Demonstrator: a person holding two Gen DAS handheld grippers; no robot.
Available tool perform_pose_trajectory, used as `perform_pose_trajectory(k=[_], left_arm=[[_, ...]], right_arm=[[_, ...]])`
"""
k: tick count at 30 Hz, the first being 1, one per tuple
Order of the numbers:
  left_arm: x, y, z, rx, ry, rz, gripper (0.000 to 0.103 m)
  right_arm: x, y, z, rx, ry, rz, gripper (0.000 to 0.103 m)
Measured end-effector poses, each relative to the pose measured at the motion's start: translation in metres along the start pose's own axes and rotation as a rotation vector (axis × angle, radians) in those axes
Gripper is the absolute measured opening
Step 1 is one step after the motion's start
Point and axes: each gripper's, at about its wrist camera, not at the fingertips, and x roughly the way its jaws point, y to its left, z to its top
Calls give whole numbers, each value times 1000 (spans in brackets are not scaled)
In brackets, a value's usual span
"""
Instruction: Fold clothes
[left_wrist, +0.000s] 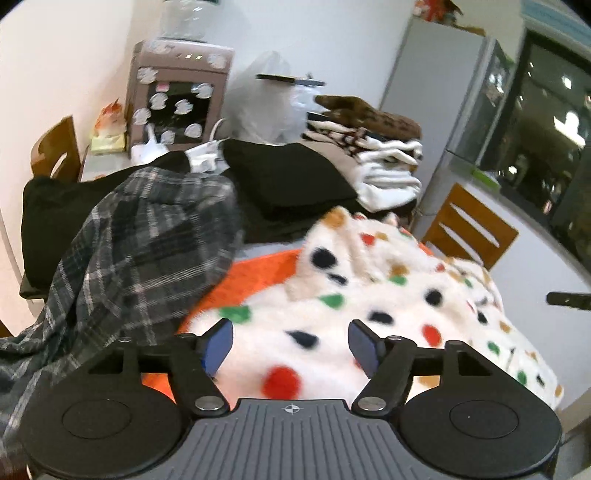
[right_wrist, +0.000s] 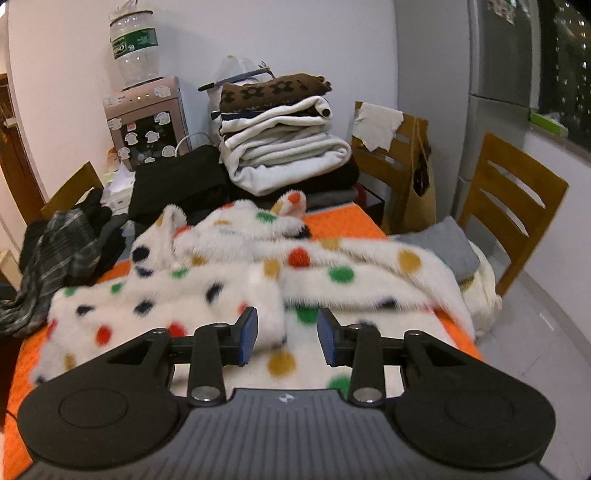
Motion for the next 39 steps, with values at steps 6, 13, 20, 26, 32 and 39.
perform_pose_trajectory(k=[6,13,20,26,32,39], left_arm=[[-22,-73,-24,110,-22,-13,91],[-30,-159,-51,51,-63,30,97],[-19,-224,-78,-126,-90,144,97],[-1,-265,-85,-140,-100,205,97],[46,-298,-84,-154,-119,239,97],[101,-336,-64,-167,-123,239,97]], right_arm=[[-57,-23,-41,28,27,48,42],[-91,-76,-78,-5,59,128,46],[-89,-153,-80,-98,70,181,46],[-60,-211,-47,-156,74,206,46],[-2,-251,-8,-219,109,218,46],[84,-288,21,-298,195,237,47]])
